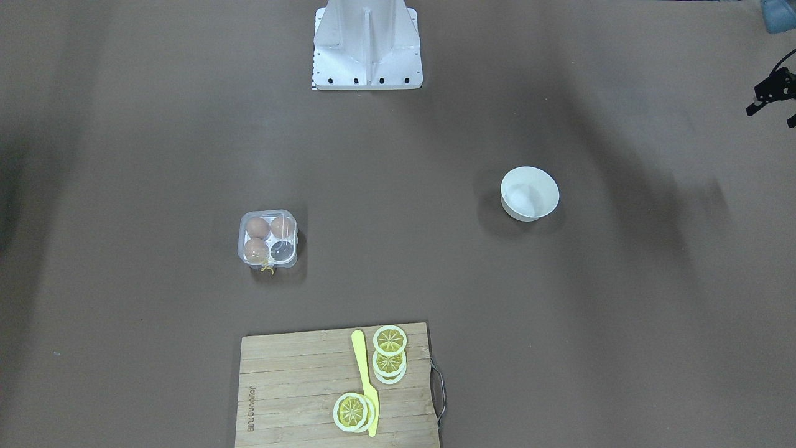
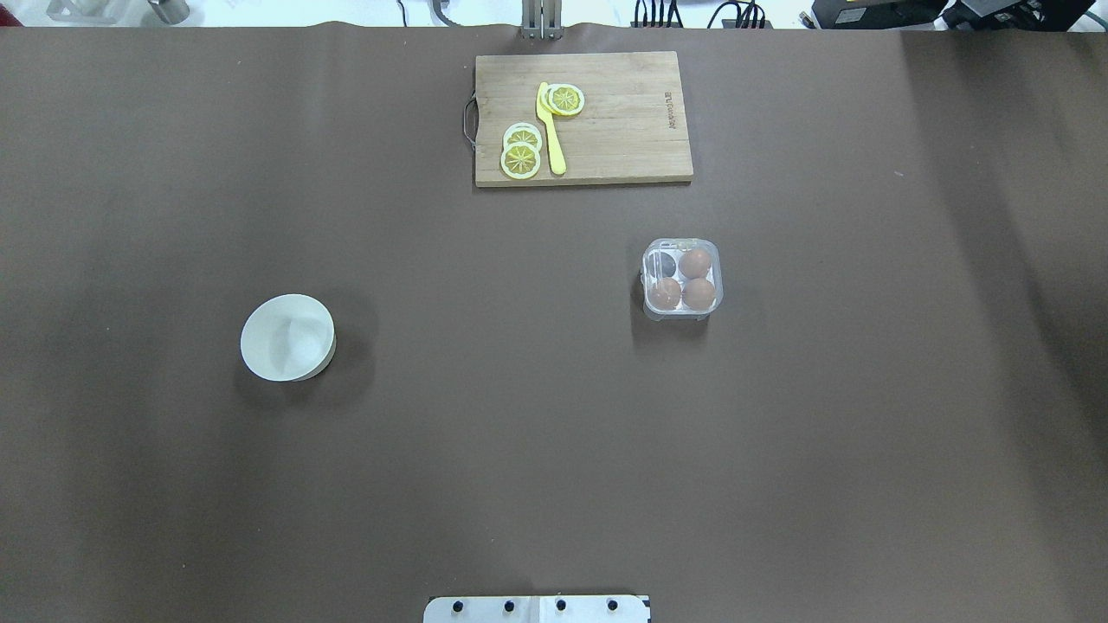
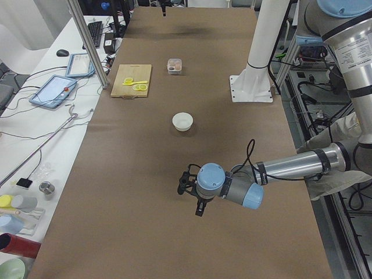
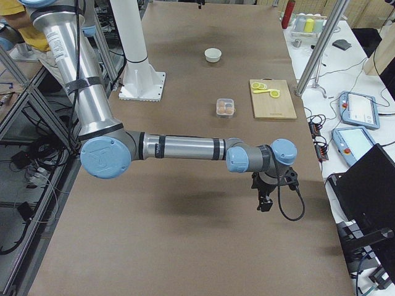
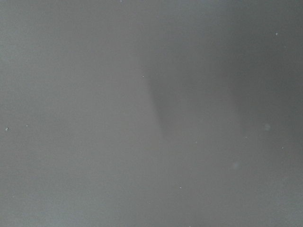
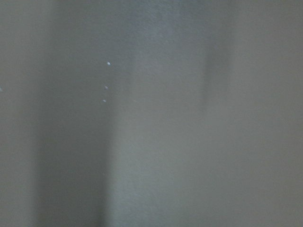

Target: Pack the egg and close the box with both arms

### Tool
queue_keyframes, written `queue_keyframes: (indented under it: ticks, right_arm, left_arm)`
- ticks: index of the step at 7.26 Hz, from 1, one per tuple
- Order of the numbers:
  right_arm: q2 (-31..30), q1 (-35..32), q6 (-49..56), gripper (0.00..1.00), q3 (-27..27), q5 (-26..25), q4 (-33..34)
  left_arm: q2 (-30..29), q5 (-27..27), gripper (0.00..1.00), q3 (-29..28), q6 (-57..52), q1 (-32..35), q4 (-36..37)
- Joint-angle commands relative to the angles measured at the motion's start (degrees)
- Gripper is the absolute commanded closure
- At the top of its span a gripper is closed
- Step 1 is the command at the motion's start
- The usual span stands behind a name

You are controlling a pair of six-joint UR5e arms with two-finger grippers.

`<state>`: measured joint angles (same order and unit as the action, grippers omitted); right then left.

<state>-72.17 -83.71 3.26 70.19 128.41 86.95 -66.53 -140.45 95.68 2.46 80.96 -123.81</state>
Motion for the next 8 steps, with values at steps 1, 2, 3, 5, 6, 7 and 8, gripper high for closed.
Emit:
queue_keyframes:
  ticks: [1, 2, 3, 5, 6, 7, 8]
  right_arm:
    - [-6.2, -0.9, 1.8, 0.00, 5.2, -2.2, 0.8]
    - [-10.8, -0.9, 1.8, 0.00, 10.2, -2.6, 0.8]
    - [-15.1, -0.9, 1.3, 0.00, 15.1, -2.9, 0.8]
    - [-22.2, -0.9, 1.0, 0.00, 22.1, -3.0, 0.8]
    - [-24.1, -0.9, 0.2, 0.00, 24.2, -3.0, 0.9]
    - [-25.3, -0.9, -3.1, 0.00, 25.7, -2.7, 0.9]
    - [-26.4, -0.9, -4.7, 0.00, 27.1, -2.2, 1.0]
  left_arm:
    - [0.0, 0.0, 0.02, 1.4, 0.0, 0.8, 1.9]
    - [0.0, 0.1, 0.03, 2.4, 0.0, 1.1, 3.6]
    - [0.0, 0.1, 0.03, 3.0, 0.0, 1.6, 4.4]
    - [0.0, 0.2, 0.02, 3.0, 0.0, 1.7, 4.6]
    - [0.0, 0.4, 0.02, 3.1, 0.0, 2.2, 5.9]
    - [0.0, 0.5, 0.03, 3.4, 0.0, 3.3, 6.0]
    - [0.0, 0.5, 0.03, 3.5, 0.0, 3.2, 6.0]
